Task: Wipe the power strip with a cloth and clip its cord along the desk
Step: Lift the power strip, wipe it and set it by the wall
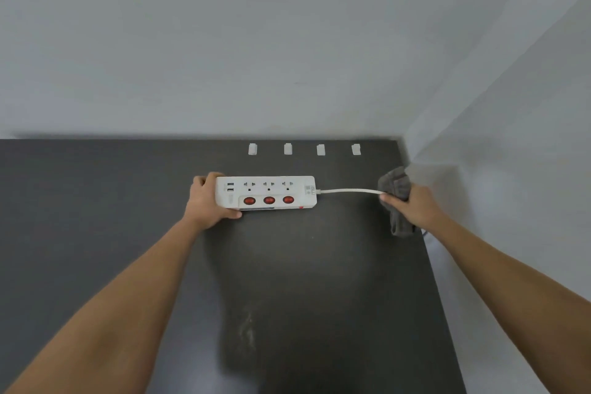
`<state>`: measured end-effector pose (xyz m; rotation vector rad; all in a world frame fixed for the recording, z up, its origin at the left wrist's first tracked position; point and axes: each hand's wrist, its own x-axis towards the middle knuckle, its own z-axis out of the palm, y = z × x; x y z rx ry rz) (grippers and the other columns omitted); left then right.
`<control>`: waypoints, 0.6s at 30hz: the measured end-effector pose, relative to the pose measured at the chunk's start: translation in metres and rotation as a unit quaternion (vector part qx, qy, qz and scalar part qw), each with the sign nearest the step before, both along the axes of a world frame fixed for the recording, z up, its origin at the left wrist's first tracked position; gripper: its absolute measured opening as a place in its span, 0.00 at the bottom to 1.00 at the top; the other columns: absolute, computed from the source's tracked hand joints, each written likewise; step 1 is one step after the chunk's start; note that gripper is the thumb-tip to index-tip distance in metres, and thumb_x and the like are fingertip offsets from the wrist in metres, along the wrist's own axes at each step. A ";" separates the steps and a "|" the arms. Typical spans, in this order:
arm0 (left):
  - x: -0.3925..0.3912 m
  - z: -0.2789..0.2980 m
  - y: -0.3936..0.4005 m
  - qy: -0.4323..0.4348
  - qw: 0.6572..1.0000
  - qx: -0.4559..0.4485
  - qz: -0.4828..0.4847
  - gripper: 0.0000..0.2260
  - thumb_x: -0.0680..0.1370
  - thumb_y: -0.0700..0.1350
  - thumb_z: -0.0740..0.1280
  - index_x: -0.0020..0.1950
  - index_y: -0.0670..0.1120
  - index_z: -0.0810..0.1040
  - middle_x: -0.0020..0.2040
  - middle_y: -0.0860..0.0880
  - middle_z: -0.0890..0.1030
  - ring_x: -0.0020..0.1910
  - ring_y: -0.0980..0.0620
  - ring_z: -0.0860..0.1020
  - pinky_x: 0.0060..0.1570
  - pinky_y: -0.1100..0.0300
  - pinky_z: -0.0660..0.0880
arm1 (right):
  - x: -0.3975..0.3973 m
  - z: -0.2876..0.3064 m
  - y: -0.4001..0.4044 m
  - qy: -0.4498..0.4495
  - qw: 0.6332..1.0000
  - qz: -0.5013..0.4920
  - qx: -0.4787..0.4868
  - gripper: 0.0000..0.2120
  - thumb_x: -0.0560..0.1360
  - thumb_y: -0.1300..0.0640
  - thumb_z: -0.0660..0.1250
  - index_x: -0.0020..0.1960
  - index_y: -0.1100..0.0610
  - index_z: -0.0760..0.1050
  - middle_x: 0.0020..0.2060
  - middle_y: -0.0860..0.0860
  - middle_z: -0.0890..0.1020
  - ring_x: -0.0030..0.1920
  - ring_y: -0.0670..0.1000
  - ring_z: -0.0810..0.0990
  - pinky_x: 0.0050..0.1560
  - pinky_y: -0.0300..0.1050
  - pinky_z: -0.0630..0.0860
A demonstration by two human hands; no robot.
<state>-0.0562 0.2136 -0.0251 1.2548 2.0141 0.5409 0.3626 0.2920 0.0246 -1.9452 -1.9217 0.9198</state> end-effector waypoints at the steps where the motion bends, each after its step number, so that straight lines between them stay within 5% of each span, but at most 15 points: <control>1: 0.000 -0.003 0.002 0.003 1.000 -0.008 0.003 0.39 0.58 0.43 0.82 0.65 0.50 0.67 0.57 0.49 0.63 0.65 0.46 0.64 0.65 0.49 0.68 | 0.000 -0.003 0.002 -0.001 1.000 0.001 0.002 0.10 0.70 0.53 0.73 0.38 0.57 0.75 0.32 0.50 0.77 0.34 0.47 0.75 0.32 0.33 0.67; 4: -0.003 -0.011 0.006 0.010 0.999 -0.023 0.019 0.41 0.59 0.44 0.82 0.67 0.50 0.66 0.59 0.45 0.66 0.65 0.44 0.64 0.65 0.47 0.67 | 0.000 -0.011 0.006 -0.006 1.000 -0.011 -0.001 0.12 0.71 0.51 0.72 0.38 0.57 0.74 0.29 0.45 0.75 0.31 0.42 0.73 0.29 0.29 0.69; 6: -0.005 -0.011 0.009 0.019 0.999 -0.042 0.015 0.41 0.60 0.44 0.81 0.69 0.50 0.65 0.62 0.42 0.66 0.66 0.42 0.65 0.66 0.46 0.67 | 0.002 -0.015 0.009 -0.015 1.000 -0.023 -0.002 0.13 0.72 0.49 0.70 0.40 0.59 0.76 0.31 0.50 0.78 0.33 0.48 0.76 0.31 0.29 0.67; 9: -0.011 -0.003 0.015 0.005 0.993 -0.118 0.004 0.47 0.63 0.37 0.78 0.75 0.48 0.56 0.69 0.39 0.62 0.68 0.37 0.65 0.67 0.44 0.67 | 0.005 -0.007 0.017 0.059 0.990 -0.116 0.056 0.21 0.70 0.45 0.70 0.47 0.64 0.77 0.45 0.60 0.81 0.45 0.56 0.82 0.44 0.43 0.76; 12: -0.018 0.017 0.008 0.104 0.988 -0.106 0.038 0.32 0.70 0.32 0.68 0.73 0.41 0.62 0.68 0.35 0.68 0.66 0.36 0.70 0.62 0.47 0.72 | -0.002 0.023 0.009 0.124 0.974 -0.173 0.077 0.24 0.68 0.42 0.69 0.50 0.62 0.76 0.47 0.58 0.82 0.47 0.54 0.82 0.45 0.42 0.77; 15: 0.005 0.045 -0.017 0.050 0.986 0.074 0.141 0.11 0.75 0.35 0.66 0.55 0.43 0.82 0.51 0.43 0.84 0.46 0.45 0.82 0.51 0.54 0.77 | -0.029 0.055 -0.020 0.198 0.973 -0.118 0.024 0.05 0.71 0.57 0.71 0.46 0.52 0.78 0.45 0.53 0.83 0.47 0.52 0.82 0.51 0.47 0.78; 18: 0.059 0.074 -0.044 -0.095 0.980 0.109 0.138 0.05 0.74 0.47 0.71 0.43 0.47 0.85 0.37 0.47 0.85 0.26 0.53 0.77 0.34 0.59 0.78 | -0.064 0.080 -0.056 0.303 0.951 -0.021 -0.055 0.12 0.71 0.66 0.70 0.47 0.50 0.78 0.46 0.50 0.84 0.47 0.48 0.83 0.51 0.40 0.79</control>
